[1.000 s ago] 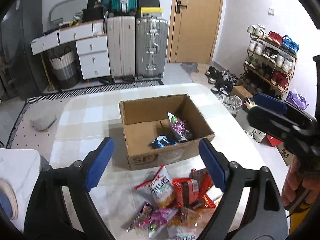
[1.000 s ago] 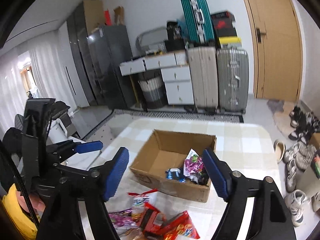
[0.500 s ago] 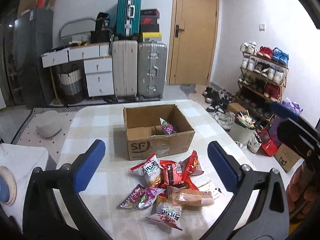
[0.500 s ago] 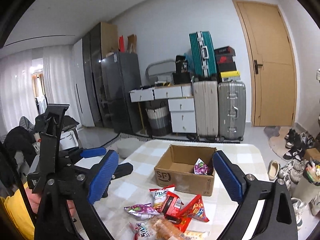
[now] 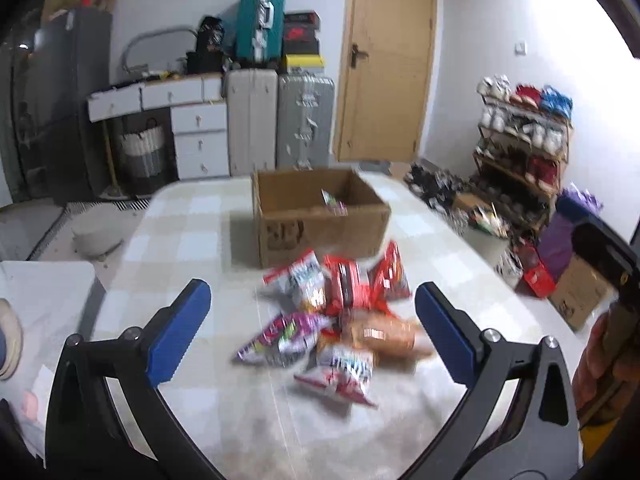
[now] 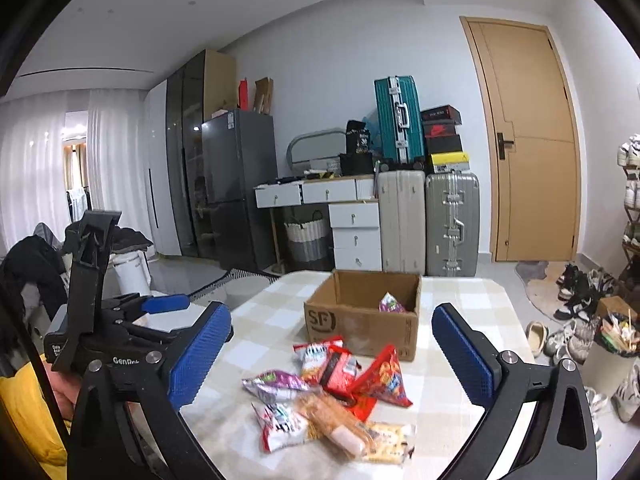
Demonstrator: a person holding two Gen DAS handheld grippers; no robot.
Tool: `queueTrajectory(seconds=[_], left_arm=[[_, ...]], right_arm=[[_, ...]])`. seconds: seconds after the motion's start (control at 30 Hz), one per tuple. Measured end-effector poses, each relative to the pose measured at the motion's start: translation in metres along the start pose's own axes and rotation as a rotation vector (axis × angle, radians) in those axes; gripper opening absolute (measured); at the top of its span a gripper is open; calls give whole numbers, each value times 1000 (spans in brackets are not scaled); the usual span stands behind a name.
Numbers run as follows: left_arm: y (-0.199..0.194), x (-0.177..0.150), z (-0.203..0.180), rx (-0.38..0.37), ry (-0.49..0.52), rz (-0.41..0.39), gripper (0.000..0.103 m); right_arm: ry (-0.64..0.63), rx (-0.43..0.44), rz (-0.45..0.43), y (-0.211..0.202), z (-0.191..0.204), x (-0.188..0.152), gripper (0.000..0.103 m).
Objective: Organize snacks
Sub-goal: 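Open both tools and withdraw them back toward the snack pile, then grasp the white noodle-snack bag with the left tool while the right tool grasps the bread loaf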
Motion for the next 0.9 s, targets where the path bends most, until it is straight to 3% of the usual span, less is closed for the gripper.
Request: queueTrajectory(seconds=[0.5, 0.9], left_arm=[[110, -44, -17, -130, 38, 206, 102], [194, -67, -35, -185, 82, 324, 102]], right_arm=[[79, 18, 99, 39, -27, -33, 102], [156, 54, 195, 72, -56, -65, 102]])
Point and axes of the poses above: each gripper's, at about its wrist camera, not at the fingertips, and y roughly the way its jaws point, z to its left, x to its top, the point moved 3 cm from there along y, roughly the way its jaws point, and after that the axes turned 6 degrees about y, right-handed, at the moved point
